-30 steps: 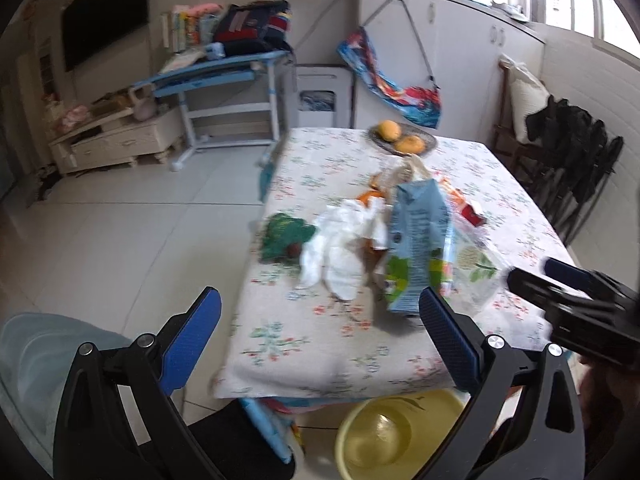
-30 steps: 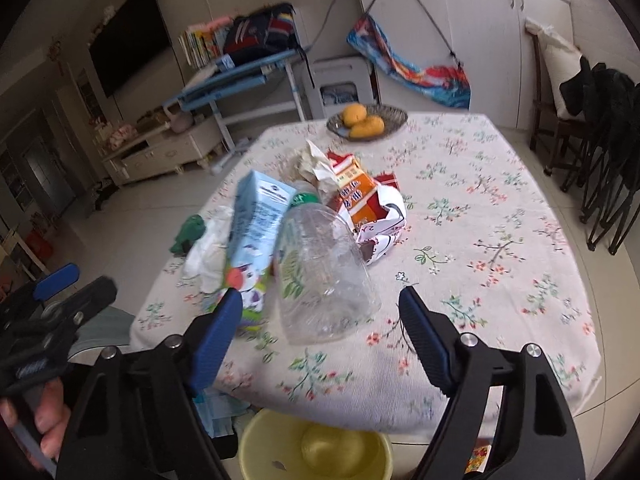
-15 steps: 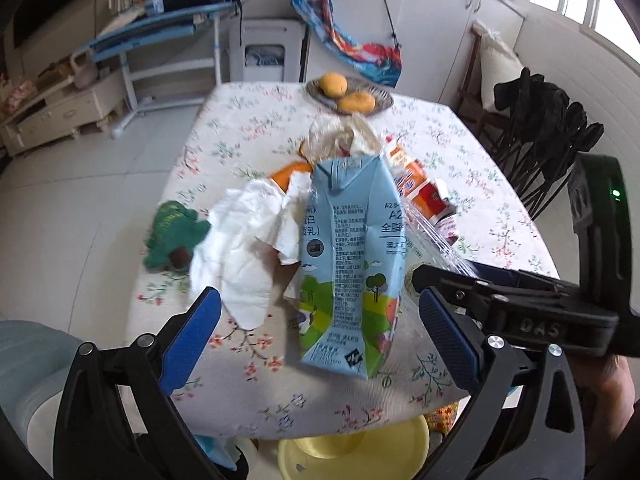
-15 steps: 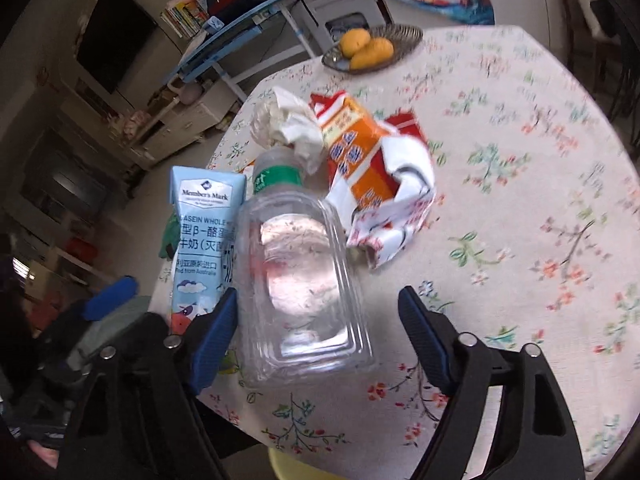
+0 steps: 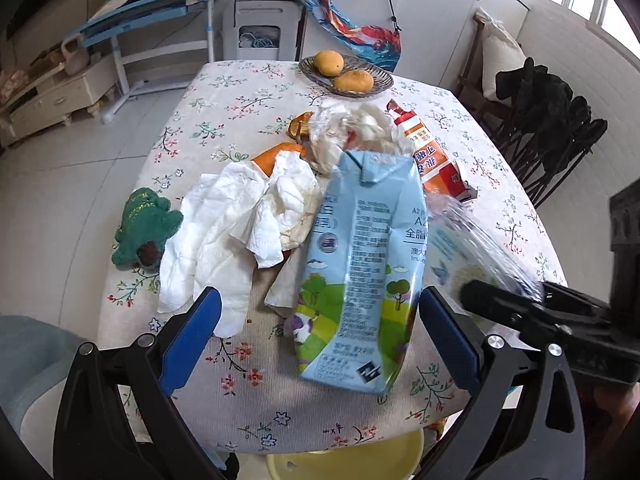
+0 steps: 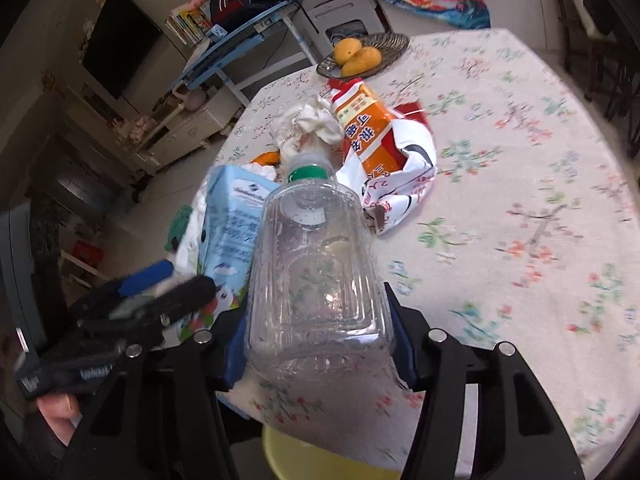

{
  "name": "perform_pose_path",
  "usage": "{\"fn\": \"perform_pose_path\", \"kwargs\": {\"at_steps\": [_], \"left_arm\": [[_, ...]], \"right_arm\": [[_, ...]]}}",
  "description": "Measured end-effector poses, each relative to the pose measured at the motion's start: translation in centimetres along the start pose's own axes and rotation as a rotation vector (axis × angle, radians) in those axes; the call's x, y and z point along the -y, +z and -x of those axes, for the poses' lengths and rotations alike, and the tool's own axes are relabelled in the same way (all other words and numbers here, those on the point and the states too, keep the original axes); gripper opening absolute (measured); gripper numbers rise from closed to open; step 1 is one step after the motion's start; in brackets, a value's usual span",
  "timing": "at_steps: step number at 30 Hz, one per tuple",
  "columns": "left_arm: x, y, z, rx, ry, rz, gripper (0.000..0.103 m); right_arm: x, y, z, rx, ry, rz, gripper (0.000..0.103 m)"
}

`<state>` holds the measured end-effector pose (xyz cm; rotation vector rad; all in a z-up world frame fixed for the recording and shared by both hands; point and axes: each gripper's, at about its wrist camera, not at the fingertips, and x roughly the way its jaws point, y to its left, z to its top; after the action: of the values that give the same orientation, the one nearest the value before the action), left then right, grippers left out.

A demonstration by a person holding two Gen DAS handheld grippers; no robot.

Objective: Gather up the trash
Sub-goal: 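Close the right gripper around the clear plastic bottle, then grasp the blue milk carton with the left gripper while the right holds the bottle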

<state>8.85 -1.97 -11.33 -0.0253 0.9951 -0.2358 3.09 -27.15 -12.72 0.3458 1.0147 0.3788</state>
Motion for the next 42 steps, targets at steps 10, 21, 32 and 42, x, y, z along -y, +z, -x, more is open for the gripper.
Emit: {"fn": "perform_pose_path", "kwargs": {"at_steps": [10,21,32,42], "left_arm": [[2.7,-0.1,-0.7,-0.004,0.077,-0.099,0.094],[3.9,-0.1,-2.0,-0.013,0.110,-0.174,0.089],[2.8,-0.2,-2.7,-0.078,-0.059,-0.084,0.030],[0.9,-0.3,1.2,0.059,-0.131,-0.006,0.030]], "right_arm": [[-0.3,-0.7,-0.3,-0.007,-0.169,0.123,0.060],[-0.4,-0.8,-0.5,0.025,-0.264,0.187,0.056],[3.1,-0.5,0.4,0.040,0.007,-0.086,0.056],[4.9,-1.0,1.9,0.095,0.209,-0.271,0.056]]}}
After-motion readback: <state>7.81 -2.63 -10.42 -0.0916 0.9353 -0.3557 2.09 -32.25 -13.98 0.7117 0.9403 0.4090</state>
